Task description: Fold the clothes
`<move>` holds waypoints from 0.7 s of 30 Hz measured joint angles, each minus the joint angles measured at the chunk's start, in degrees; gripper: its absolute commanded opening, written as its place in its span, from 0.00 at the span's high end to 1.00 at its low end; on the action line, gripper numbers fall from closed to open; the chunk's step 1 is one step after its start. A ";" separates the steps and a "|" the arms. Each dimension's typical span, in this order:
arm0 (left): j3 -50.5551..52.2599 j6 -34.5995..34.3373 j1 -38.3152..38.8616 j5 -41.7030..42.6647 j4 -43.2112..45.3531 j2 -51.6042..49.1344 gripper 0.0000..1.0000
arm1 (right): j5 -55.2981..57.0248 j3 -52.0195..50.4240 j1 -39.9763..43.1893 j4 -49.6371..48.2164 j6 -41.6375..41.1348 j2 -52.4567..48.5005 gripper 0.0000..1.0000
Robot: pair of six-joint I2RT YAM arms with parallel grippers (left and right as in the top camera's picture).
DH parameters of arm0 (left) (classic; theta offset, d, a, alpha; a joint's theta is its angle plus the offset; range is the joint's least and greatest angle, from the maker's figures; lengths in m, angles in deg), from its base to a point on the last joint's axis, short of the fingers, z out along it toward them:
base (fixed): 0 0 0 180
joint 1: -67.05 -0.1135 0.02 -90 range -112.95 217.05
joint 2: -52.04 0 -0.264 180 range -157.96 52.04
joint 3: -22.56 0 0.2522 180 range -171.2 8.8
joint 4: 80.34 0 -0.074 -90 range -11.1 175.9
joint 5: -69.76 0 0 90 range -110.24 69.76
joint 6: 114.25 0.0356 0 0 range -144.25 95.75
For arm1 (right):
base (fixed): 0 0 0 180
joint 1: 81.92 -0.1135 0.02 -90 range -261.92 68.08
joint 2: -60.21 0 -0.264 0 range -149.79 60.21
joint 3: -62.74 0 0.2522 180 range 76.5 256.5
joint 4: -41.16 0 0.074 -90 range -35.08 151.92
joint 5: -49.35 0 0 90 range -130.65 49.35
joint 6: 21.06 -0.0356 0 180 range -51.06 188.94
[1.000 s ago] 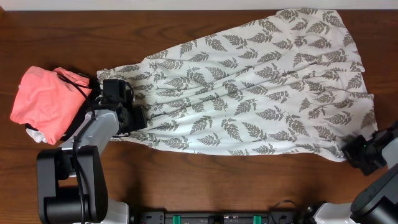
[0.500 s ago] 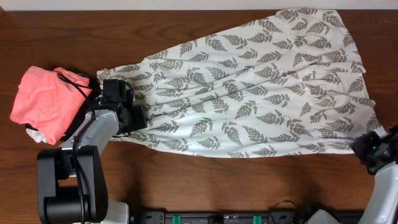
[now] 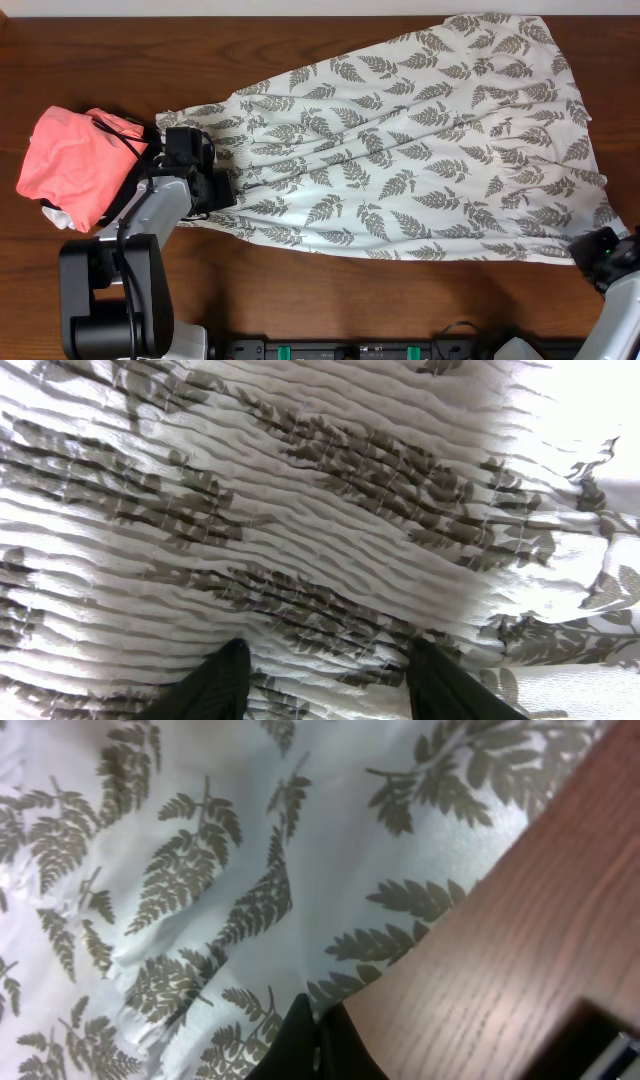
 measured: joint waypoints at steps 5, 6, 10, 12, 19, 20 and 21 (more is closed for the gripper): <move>0.00 0.00 0.00 0.00 -0.02 0.00 0.48 | 0.52 1.11 0.50 3.04 -0.02 1.36 0.99; 0.00 0.00 0.00 0.00 -0.02 0.00 0.47 | 0.70 1.57 0.50 3.43 -0.02 1.86 0.99; 0.00 0.00 0.00 0.00 -0.02 0.00 0.48 | 1.20 3.96 0.50 5.01 -0.02 4.74 0.99; 0.00 0.00 0.00 0.00 -0.02 0.00 0.48 | 1.38 4.85 0.50 5.60 -0.02 5.90 0.99; 0.00 0.00 0.00 0.00 0.00 0.00 0.48 | 1.75 5.73 0.50 7.91 0.00 7.58 0.99; 0.00 0.00 0.00 0.00 0.00 0.00 0.48 | 1.75 5.73 0.50 7.96 0.00 7.63 0.99; 0.00 0.00 0.00 0.00 0.00 0.00 0.47 | 1.75 5.73 0.50 7.98 0.00 7.63 0.99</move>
